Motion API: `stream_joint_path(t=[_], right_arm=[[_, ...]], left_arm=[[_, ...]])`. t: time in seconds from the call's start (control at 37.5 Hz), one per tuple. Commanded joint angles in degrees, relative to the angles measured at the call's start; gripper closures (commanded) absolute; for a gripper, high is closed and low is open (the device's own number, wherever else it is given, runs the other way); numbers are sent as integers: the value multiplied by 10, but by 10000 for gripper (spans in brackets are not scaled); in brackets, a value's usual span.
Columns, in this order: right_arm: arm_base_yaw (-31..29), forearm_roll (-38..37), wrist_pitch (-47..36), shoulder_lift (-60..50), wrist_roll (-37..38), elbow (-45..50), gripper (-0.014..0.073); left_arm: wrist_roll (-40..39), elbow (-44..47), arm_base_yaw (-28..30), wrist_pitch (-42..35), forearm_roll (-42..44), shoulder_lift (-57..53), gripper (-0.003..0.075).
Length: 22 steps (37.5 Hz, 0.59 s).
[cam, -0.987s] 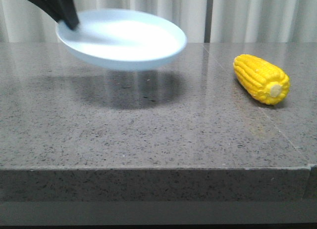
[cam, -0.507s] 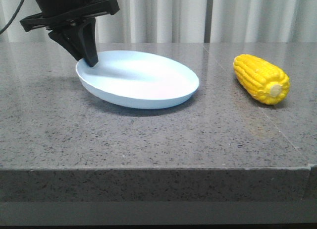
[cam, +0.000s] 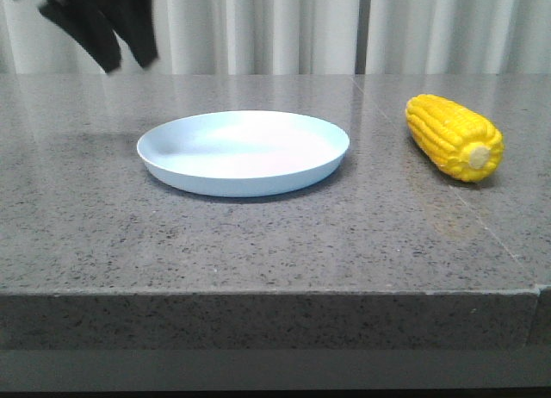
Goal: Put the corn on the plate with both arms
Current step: 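Push the pale blue plate with the left gripper toward the corn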
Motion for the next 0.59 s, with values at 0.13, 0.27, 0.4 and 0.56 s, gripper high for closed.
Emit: stream_joint_path(t=[0.13,0.27,0.4,0.56], right_arm=[[-4,-3,-45,8,0,-20,-52],[-4,-3,-45,8,0,-20,-52],[-4,-3,-45,8,0,-20,-52],[-4,-3,-45,8,0,-20,-52]], left_arm=[[-58,12,15,11,109,-99,741],[-87,57,15,6,154,-144,741],[-90,121,15,-35,154,-205,741],[-91,261,15,-150,154,-321,741]])
